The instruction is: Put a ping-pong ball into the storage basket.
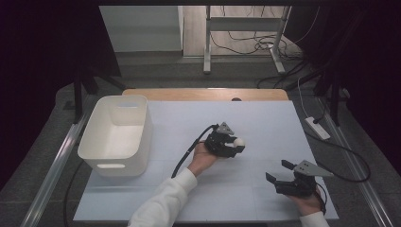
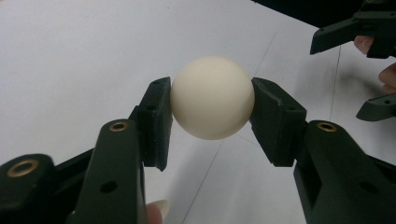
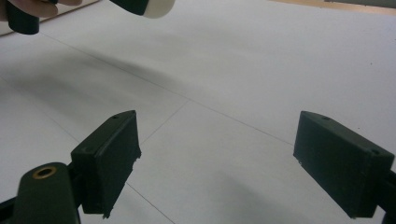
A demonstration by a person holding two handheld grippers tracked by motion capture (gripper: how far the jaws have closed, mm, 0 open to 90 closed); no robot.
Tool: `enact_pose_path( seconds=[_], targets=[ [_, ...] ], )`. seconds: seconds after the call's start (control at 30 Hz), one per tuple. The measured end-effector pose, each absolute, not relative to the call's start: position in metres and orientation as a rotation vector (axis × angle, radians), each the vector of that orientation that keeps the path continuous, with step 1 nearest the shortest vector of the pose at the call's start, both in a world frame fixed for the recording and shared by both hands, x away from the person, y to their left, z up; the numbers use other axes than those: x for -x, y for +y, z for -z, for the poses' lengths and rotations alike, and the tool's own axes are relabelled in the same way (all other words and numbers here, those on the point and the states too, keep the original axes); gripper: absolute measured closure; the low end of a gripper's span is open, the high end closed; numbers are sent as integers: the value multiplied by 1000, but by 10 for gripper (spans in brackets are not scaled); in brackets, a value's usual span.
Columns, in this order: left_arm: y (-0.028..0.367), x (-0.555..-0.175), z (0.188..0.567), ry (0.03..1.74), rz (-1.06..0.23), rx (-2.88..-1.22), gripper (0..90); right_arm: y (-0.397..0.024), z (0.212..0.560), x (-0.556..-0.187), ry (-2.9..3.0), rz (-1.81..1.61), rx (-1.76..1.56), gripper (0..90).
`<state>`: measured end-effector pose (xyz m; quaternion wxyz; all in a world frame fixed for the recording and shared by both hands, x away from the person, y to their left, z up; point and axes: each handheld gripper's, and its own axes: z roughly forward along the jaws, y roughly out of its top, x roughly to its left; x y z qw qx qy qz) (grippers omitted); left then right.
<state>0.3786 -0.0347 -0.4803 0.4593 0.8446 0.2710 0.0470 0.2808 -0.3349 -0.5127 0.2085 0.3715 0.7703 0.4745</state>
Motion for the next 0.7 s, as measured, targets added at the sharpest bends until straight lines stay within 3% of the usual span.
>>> enact_pose_path(
  seconds=[0.7],
  targets=[
    [-13, -367, 465, 673, -158, -2066, 506, -333, 513, -282, 2144, -1320, -1032, 145]
  ],
)
